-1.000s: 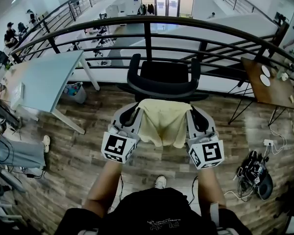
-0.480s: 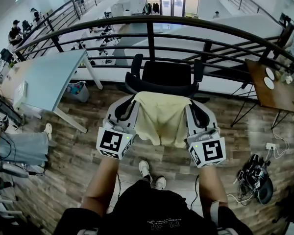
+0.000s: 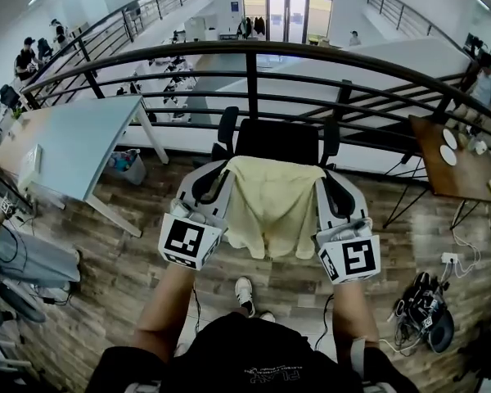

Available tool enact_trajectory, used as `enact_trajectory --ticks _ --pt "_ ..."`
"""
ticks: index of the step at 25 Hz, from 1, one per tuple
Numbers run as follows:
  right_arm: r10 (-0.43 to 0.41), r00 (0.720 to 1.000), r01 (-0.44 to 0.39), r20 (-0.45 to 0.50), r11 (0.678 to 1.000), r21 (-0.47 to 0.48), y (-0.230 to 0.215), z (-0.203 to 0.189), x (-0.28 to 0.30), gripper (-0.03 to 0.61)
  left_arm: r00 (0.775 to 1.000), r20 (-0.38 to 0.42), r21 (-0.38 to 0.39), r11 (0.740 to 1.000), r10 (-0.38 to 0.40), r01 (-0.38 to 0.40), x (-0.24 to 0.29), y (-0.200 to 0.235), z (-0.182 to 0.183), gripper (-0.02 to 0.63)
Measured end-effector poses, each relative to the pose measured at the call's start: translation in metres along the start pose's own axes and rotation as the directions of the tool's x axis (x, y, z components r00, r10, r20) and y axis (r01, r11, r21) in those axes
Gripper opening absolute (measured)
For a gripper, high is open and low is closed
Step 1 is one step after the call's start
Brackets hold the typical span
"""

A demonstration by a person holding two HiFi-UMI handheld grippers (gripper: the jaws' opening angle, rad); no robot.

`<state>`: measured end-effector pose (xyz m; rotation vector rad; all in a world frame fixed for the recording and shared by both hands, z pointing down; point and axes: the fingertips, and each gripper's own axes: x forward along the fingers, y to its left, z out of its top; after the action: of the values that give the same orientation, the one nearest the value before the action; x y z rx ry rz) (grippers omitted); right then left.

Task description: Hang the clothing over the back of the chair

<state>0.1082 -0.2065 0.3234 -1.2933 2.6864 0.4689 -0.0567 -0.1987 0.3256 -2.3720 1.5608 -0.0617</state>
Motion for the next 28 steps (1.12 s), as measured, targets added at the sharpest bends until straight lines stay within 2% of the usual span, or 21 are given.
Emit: enact_trajectory --ticks 7,11,18,23,28 --pt "-0.021 1.0 0.021 -0.001 0.999 -0.035 -0.023 -0.004 0.036 0.031 0.999 0.048 0.027 1.0 -0.018 0.017 0.035 0.023 0.005 0.034" --pt "-0.021 1.0 0.021 -0.009 0.997 -0.068 -0.027 -0.003 0.054 0.031 0.999 0.038 0.043 0.999 -0.031 0.029 0.049 0.037 -0.002 0.034" --pt "-0.033 0.999 0.029 -0.033 0.993 -0.11 -0.04 0.0 0.079 0.032 0.995 0.051 0.061 0.995 -0.082 0.079 0.076 0.055 0.003 0.034" --pt "-0.057 0.998 0.051 -0.037 0.988 -0.147 -0.036 0.01 0.109 0.032 0.991 0.067 0.077 0.991 -0.115 0.11 0.087 0.089 0.01 0.034" --pt "-0.086 0.995 0.076 -0.047 0.98 -0.183 -0.045 0.014 0.12 0.032 0.984 0.071 0.077 0.984 -0.164 0.158 0.099 0.093 0.005 0.034"
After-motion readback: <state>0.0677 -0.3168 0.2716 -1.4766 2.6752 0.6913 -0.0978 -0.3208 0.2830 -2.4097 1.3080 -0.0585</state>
